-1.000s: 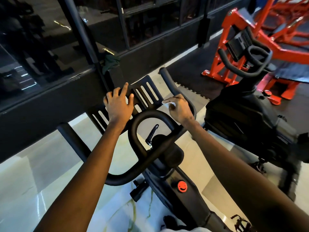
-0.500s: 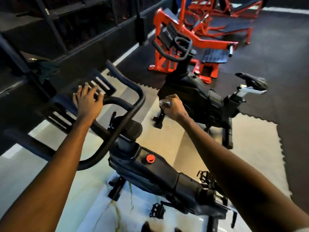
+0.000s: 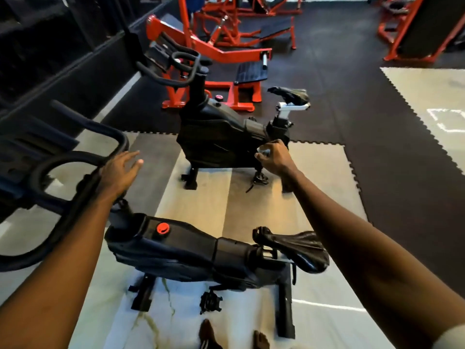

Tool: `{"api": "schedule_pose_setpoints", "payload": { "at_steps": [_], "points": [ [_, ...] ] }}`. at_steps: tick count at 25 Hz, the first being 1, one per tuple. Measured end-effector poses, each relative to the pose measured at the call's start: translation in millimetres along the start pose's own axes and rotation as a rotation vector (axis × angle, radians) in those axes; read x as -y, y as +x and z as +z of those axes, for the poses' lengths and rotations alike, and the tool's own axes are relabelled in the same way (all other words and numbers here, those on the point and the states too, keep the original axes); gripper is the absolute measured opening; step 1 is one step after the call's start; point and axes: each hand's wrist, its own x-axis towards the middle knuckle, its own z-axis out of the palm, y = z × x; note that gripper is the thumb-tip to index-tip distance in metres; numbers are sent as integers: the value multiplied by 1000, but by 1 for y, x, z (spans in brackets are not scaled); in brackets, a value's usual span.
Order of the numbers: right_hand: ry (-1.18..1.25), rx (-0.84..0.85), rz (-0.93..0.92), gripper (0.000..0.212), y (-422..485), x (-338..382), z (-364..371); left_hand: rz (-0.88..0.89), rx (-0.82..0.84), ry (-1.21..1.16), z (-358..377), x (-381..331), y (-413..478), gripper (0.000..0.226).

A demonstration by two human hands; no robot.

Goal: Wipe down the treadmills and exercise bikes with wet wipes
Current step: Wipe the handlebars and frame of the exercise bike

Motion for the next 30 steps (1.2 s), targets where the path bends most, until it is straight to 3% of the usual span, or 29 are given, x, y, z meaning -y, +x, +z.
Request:
{"api": "schedule_pose_setpoints", "payload": {
  "at_steps": [7,14,19,23,25,27,30],
  "points": [
    [-99,23,303,23,-79,-132,-26,125,265,48,122,-67,-29,45],
    [-173,135,535,14,-170,-182,40,217,564,3,238,-106,-75,47],
    [-136,147,663,39,-207,-261,115,262,777,-89,294,-123,-115,46],
    [-87,23,786,30,-222,-190,110,257,955,-118,328,-118,-135,53],
    [-14,-56,816,33,-220,-165,115,223,961,-149,339,-116,-141,48],
    [21,-114,774,34,-219,-145,130,212,906,-181,343,-118,-144,43],
    [-27,-62,638,42,-215,-127,148,233,871,-220,346,-117,-141,39]
  ]
}}
